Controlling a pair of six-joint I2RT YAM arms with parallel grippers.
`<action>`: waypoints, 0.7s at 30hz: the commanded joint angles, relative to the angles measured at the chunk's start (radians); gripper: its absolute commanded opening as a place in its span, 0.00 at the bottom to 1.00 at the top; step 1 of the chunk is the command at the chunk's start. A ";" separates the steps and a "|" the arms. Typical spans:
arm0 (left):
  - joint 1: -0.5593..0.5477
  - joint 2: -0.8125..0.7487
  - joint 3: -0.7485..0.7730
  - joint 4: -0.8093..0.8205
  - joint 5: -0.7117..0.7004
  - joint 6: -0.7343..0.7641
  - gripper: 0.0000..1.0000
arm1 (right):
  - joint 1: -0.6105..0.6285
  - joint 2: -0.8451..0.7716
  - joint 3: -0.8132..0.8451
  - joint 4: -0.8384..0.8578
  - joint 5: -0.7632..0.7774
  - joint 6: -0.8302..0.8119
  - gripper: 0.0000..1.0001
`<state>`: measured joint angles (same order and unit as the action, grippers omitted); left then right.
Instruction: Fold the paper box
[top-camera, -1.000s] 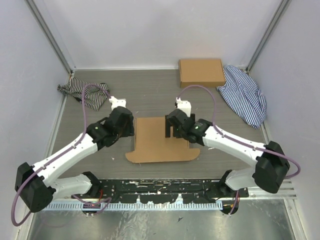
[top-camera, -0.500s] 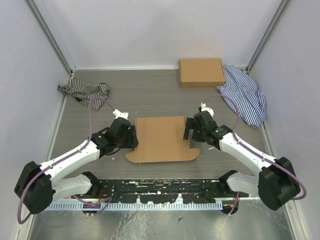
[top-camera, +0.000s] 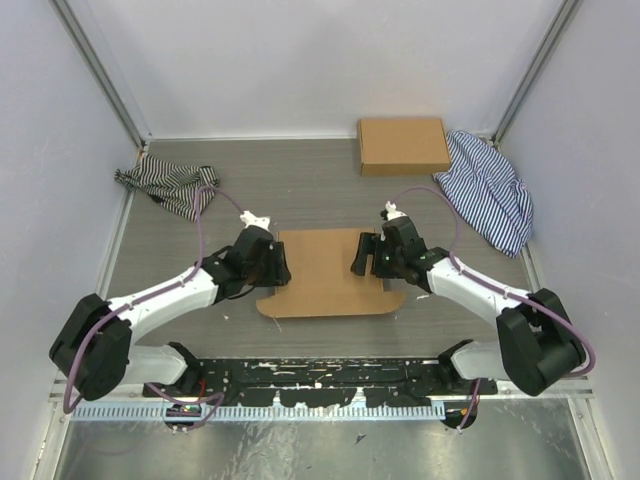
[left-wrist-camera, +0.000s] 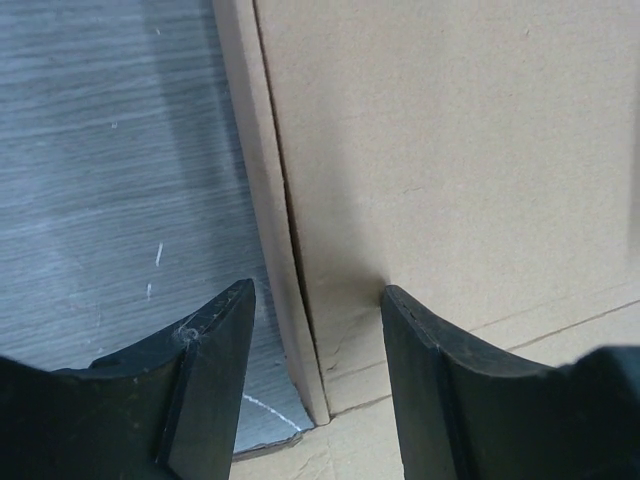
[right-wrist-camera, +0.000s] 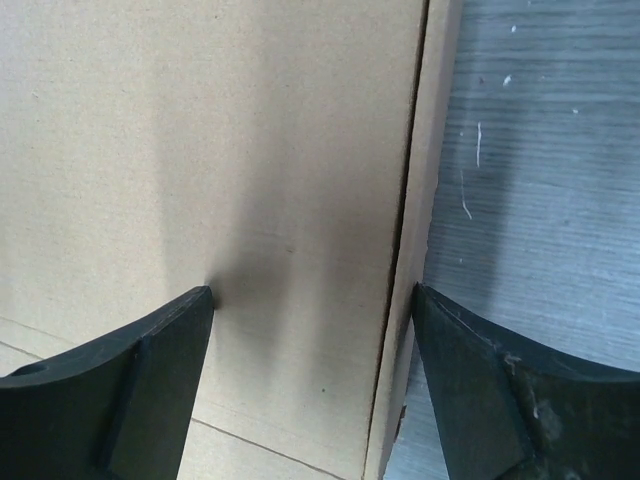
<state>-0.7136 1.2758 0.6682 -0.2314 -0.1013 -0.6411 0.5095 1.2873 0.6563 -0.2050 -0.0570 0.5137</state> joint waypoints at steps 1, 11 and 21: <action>0.003 0.053 0.061 -0.019 -0.046 0.050 0.60 | 0.004 0.061 0.076 0.082 -0.074 -0.030 0.83; 0.110 0.212 0.216 -0.032 -0.017 0.103 0.60 | 0.004 0.314 0.359 0.061 -0.068 -0.059 0.79; 0.180 0.224 0.308 -0.119 -0.033 0.150 0.63 | 0.004 0.309 0.423 -0.009 0.040 -0.067 1.00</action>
<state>-0.5354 1.5211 0.9356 -0.2981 -0.1192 -0.5232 0.4988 1.6611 1.0412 -0.2184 -0.0620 0.4473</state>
